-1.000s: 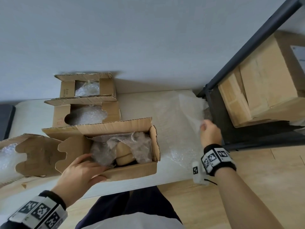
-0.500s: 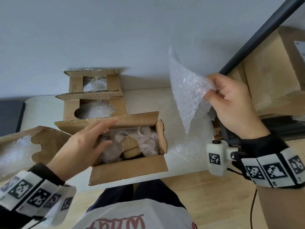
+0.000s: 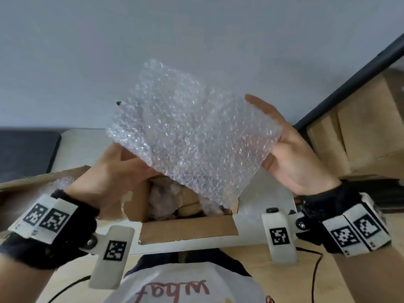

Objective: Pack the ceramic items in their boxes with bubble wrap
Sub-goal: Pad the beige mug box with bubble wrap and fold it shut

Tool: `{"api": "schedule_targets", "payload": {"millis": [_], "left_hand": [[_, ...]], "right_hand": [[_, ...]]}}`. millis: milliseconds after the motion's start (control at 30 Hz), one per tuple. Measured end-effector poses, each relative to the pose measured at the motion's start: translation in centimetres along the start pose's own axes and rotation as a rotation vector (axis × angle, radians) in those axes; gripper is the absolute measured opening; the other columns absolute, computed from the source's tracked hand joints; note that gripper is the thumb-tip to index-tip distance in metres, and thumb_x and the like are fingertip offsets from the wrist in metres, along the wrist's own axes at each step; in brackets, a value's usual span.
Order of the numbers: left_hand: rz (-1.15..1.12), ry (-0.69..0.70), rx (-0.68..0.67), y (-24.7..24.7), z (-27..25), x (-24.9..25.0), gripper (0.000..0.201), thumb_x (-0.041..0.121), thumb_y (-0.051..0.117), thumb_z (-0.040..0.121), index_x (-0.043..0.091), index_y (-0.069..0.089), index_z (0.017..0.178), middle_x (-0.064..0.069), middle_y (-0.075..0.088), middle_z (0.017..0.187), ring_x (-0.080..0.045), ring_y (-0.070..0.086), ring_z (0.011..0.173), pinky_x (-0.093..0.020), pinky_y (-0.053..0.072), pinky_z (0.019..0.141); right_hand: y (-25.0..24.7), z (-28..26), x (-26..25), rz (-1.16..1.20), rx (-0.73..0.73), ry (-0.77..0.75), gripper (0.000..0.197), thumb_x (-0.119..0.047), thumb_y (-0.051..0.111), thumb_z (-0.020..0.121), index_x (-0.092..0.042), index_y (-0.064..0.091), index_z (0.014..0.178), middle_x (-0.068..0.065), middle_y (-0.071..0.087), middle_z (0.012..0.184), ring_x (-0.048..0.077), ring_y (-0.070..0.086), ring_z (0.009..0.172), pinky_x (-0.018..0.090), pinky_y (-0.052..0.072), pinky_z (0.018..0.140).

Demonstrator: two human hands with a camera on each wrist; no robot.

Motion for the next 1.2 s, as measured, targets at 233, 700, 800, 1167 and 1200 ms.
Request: {"api": "schedule_targets", "payload": {"millis": [233,700,800,1167,1200], "left_hand": [[-0.497,-0.043,-0.054,-2.5,0.2,0.3,0.057,0.02,0.064,0.071,0.012,0.054,0.126,-0.018,0.064,0.111,-0.034,0.065,0.091,-0.045,0.054,0.075],[0.127,-0.098,0.24,-2.9,-0.3,-1.0,0.028,0.033,0.07,0.07,0.016,0.069,0.093,-0.004,0.074,0.09,-0.026,0.071,0.083,-0.042,0.059,0.068],[0.21,0.1,0.206,-2.9,-0.9,0.4,0.011,0.013,0.071,0.077,0.015,0.067,0.087,0.0,0.074,0.09,-0.014,0.07,0.073,-0.021,0.055,0.058],[1.442,0.551,-0.25,0.2,-4.8,-4.3,0.018,-0.007,0.077,0.061,0.008,0.07,0.066,-0.009,0.07,0.086,-0.027,0.065,0.078,-0.035,0.056,0.054],[1.492,0.529,-0.295,0.6,-4.7,-5.1,0.022,-0.007,0.081,0.055,0.009,0.07,0.065,-0.008,0.069,0.083,-0.026,0.065,0.075,-0.033,0.055,0.054]], "right_hand": [[-1.1,0.3,2.6,-0.15,-0.003,0.146,0.027,-0.015,0.053,0.085,-0.026,0.074,0.098,-0.002,0.073,0.095,0.012,0.068,0.086,0.022,0.054,0.07],[-2.8,1.4,5.8,-0.268,0.091,0.222,0.039,-0.034,0.07,0.076,-0.018,0.065,0.111,-0.002,0.071,0.107,0.012,0.067,0.097,0.023,0.051,0.08],[-2.0,1.2,3.8,-0.647,0.219,-0.112,0.019,-0.003,0.072,0.078,-0.018,0.068,0.089,-0.011,0.071,0.086,-0.002,0.065,0.085,0.011,0.047,0.077],[3.4,-2.3,9.2,-1.867,-0.344,-0.676,0.018,0.006,0.065,0.074,-0.008,0.063,0.062,0.006,0.06,0.074,0.02,0.056,0.068,0.027,0.048,0.054],[3.5,-2.2,10.1,-1.899,-0.387,-0.625,0.02,0.006,0.067,0.069,-0.01,0.062,0.059,0.005,0.058,0.072,0.019,0.056,0.068,0.027,0.048,0.054]]}}
Point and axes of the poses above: each hand's wrist, its own z-axis towards the middle knuckle, its own y-axis out of the palm, x = y × z, the point moved 5 cm from there along z, towards the middle knuckle
